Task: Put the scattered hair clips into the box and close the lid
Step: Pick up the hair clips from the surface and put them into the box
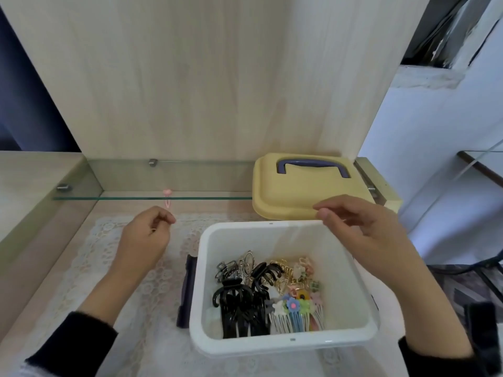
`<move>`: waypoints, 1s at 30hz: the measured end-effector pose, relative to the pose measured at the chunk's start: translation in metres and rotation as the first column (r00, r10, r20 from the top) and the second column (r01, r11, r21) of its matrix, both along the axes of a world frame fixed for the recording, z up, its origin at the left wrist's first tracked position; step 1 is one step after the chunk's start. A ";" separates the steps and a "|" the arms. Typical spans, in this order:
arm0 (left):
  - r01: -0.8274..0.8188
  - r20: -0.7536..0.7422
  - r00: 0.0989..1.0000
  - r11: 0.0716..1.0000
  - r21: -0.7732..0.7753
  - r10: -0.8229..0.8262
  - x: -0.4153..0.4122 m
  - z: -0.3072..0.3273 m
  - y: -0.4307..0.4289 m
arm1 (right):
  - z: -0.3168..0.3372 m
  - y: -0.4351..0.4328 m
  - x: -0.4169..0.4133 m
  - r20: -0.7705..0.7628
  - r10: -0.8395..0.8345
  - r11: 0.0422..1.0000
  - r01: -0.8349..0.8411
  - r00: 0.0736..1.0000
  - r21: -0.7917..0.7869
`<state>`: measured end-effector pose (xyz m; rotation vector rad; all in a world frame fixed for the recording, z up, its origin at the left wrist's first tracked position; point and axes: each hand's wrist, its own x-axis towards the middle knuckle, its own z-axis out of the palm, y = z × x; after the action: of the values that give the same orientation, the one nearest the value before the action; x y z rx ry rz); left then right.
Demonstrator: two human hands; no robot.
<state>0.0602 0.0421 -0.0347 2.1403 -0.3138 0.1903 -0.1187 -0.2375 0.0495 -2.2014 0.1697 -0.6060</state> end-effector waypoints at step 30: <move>-0.061 0.173 0.985 0.975 0.216 0.023 0.053 -0.023 -0.022 | -0.109 -0.025 -0.002 0.062 -0.451 0.806 0.377 0.890 0.457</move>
<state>0.1127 0.0196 -0.0577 2.3570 -0.4040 0.3797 -0.1206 -0.2622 -0.0598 -1.6701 0.6522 -0.8965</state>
